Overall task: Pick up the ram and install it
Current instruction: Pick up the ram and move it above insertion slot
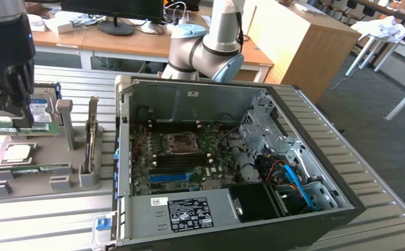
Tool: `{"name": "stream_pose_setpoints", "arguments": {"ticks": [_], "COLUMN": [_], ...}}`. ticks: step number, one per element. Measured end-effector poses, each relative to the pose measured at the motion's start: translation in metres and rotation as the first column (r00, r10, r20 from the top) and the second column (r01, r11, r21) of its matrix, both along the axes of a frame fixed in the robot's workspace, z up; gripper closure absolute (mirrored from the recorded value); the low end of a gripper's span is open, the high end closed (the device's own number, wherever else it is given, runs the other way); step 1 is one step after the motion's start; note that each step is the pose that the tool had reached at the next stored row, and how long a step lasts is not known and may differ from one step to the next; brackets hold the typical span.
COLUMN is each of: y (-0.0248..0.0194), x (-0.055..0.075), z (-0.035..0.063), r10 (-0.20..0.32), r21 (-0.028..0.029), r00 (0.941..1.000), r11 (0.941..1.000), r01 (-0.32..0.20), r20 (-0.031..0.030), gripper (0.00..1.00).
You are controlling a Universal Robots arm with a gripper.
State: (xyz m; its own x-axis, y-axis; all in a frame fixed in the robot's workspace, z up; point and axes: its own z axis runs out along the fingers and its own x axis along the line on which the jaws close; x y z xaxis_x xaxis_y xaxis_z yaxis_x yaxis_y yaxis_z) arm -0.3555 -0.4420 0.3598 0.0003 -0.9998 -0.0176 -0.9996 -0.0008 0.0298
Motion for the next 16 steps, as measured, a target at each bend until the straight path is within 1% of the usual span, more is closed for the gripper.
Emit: {"name": "stream_pose_setpoints", "arguments": {"ticks": [16], "y": [0.0000], "x": [0.001], "z": [0.0187], "r10": [0.000], "r21": [0.0000], "r00": [1.0000], "r11": [1.0000], "r01": [0.000], "r20": [0.0000], "gripper": [0.88]}}
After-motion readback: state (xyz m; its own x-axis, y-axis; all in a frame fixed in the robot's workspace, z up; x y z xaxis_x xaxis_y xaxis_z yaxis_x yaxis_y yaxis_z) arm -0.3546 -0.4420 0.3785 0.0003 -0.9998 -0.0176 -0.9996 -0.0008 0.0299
